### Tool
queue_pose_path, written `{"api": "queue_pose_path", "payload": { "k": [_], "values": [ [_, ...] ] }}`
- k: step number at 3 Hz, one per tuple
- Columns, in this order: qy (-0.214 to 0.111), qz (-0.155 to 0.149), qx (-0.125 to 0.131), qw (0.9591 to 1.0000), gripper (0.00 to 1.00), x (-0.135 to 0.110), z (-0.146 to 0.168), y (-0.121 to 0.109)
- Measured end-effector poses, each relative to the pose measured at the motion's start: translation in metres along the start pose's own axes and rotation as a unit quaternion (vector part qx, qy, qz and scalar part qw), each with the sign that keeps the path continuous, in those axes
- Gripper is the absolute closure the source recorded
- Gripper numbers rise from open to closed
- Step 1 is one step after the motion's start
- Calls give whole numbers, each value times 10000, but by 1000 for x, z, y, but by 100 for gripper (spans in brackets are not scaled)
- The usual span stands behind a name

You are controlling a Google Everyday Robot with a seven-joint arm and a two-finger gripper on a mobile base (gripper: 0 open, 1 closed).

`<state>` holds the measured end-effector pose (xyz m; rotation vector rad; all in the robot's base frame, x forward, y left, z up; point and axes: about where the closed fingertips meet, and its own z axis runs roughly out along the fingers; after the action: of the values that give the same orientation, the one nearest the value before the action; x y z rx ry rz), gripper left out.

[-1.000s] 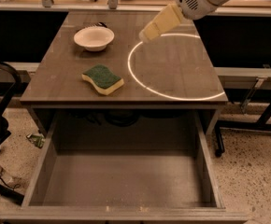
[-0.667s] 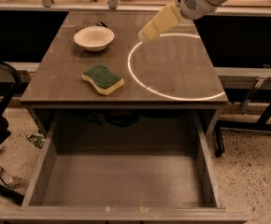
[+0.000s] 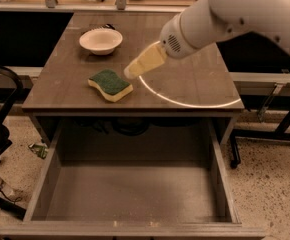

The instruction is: Move sponge near rxbar chocolate

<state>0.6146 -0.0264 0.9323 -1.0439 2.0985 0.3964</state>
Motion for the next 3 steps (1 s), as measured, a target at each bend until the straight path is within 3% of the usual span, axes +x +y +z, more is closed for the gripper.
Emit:
{"api": "queue_pose_path", "payload": {
  "k": [1,3],
  "values": [
    [-36,65,-98,9999,0,9,48,24],
    [63,275,21,9996,0,17,113,40]
  ]
}}
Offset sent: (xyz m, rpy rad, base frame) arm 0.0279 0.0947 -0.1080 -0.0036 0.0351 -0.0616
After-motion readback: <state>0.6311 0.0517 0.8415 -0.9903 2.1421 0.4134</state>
